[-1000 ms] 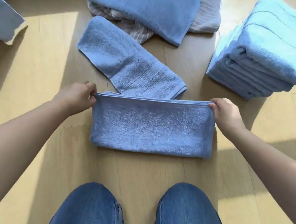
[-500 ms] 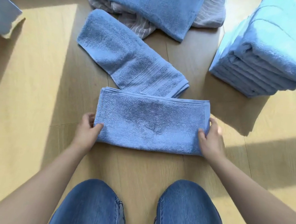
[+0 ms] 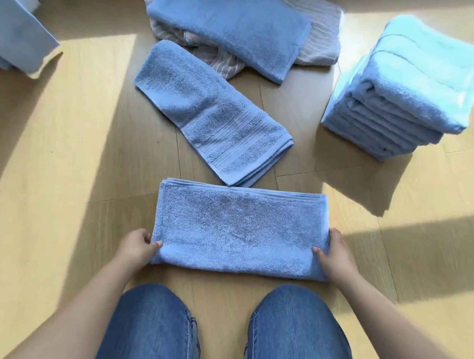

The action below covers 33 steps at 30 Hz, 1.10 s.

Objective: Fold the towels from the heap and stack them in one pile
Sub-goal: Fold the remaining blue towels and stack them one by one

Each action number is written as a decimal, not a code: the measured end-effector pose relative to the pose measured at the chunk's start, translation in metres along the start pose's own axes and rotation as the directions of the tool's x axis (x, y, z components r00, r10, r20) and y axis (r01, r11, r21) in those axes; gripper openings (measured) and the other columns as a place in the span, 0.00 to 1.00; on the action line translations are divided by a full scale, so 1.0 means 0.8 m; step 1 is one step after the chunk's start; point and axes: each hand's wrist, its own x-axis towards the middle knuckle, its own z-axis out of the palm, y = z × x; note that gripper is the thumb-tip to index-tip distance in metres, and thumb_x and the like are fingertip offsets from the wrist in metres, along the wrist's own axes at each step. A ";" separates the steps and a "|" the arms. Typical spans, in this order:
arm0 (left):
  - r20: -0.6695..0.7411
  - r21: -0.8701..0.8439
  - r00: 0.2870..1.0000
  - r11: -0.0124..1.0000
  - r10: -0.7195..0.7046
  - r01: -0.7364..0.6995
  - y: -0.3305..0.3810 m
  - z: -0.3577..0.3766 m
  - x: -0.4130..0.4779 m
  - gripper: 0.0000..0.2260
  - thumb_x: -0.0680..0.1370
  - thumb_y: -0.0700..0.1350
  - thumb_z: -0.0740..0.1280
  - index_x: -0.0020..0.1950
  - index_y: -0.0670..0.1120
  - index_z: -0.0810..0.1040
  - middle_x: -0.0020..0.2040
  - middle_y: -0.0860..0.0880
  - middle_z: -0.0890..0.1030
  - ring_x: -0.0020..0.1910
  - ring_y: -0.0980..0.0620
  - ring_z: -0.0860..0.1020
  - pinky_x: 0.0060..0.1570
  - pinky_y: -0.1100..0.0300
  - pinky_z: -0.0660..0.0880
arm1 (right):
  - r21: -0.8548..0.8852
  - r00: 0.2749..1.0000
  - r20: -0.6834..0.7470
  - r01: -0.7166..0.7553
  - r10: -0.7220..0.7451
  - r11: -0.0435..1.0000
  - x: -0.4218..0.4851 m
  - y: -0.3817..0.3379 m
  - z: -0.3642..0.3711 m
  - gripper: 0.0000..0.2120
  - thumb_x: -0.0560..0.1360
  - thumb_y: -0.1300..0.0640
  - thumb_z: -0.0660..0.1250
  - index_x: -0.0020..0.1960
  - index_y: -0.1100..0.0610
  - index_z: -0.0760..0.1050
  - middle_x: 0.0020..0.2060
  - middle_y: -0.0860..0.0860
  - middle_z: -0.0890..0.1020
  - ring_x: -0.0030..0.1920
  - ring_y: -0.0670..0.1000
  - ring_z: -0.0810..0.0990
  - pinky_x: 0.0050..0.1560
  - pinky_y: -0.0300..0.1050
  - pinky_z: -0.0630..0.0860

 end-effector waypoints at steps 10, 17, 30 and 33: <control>-0.006 0.077 0.999 0.996 -0.038 0.038 -0.017 0.006 -0.019 0.15 0.77 0.43 0.64 0.33 0.45 0.63 0.36 0.46 0.71 0.41 0.47 0.69 0.38 0.59 0.61 | -0.071 0.999 0.036 0.027 -0.025 0.997 -0.011 0.008 0.006 0.28 0.75 0.60 0.64 0.72 0.60 0.56 0.64 0.63 0.70 0.64 0.62 0.70 0.60 0.49 0.67; 0.106 -0.472 0.982 0.861 -0.156 0.188 0.000 -0.004 -0.011 0.17 0.73 0.38 0.69 0.59 0.39 0.69 0.53 0.42 0.75 0.54 0.42 0.76 0.57 0.48 0.72 | -0.191 0.967 -0.154 0.170 -0.201 0.967 -0.030 -0.036 0.012 0.26 0.74 0.62 0.60 0.71 0.58 0.60 0.62 0.58 0.70 0.62 0.59 0.70 0.62 0.50 0.65; 0.036 -0.605 0.999 0.796 -0.005 0.026 0.025 -0.012 -0.038 0.07 0.77 0.35 0.63 0.54 0.41 0.71 0.47 0.43 0.76 0.42 0.48 0.74 0.35 0.63 0.69 | -0.419 0.888 0.200 0.459 -0.413 0.784 -0.082 -0.090 0.095 0.22 0.74 0.60 0.58 0.68 0.56 0.64 0.61 0.55 0.68 0.62 0.56 0.67 0.61 0.47 0.65; -0.077 -0.633 0.997 0.772 0.018 -0.062 0.026 -0.019 -0.047 0.09 0.78 0.36 0.62 0.57 0.40 0.71 0.50 0.43 0.74 0.43 0.49 0.74 0.36 0.64 0.68 | -0.430 0.842 0.285 0.539 -0.458 0.724 -0.085 -0.091 0.099 0.23 0.75 0.59 0.58 0.70 0.57 0.62 0.66 0.55 0.65 0.66 0.55 0.64 0.64 0.48 0.62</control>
